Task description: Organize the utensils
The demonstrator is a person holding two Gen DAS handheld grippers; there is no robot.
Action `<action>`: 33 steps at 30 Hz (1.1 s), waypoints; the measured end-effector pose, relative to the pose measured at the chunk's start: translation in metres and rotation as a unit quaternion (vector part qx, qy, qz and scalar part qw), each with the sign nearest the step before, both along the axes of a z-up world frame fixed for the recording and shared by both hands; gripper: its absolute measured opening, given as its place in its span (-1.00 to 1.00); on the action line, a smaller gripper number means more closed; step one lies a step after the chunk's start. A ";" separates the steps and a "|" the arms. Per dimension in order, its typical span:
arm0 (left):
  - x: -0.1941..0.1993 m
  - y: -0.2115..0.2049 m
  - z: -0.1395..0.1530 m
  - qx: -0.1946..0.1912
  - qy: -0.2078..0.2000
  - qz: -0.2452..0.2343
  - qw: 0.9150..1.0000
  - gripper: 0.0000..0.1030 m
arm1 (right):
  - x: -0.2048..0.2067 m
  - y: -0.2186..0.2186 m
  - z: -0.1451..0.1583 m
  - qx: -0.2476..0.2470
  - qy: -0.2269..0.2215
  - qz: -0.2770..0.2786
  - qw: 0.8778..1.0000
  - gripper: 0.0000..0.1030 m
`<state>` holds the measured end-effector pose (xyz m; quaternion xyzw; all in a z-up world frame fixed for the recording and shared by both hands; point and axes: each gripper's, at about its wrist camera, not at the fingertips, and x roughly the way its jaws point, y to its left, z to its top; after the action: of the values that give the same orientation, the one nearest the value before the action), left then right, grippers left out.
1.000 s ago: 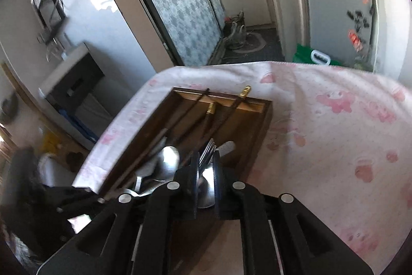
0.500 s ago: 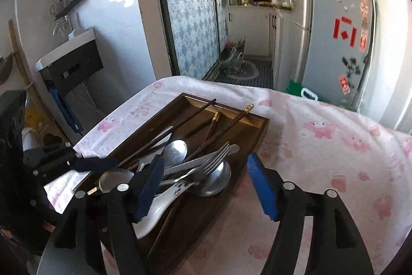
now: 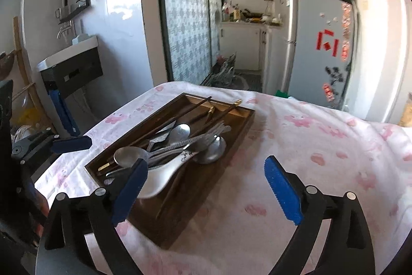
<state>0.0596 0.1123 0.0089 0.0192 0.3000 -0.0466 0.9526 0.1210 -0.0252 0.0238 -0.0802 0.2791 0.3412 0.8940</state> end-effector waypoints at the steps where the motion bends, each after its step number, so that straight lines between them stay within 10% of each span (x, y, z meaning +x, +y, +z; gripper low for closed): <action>1: -0.003 -0.001 -0.001 -0.001 -0.006 0.003 1.000 0.94 | -0.005 -0.006 0.001 0.002 -0.005 -0.007 1.000 0.82; 33: -0.063 -0.003 0.005 -0.020 -0.149 -0.026 0.988 0.94 | -0.070 -0.106 -0.012 0.089 -0.098 -0.004 0.991 0.94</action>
<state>-0.0030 0.1097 0.0144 0.0151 0.1533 -0.0738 0.9853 0.0513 -0.1309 0.0118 -0.0317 0.1593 0.3516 0.9220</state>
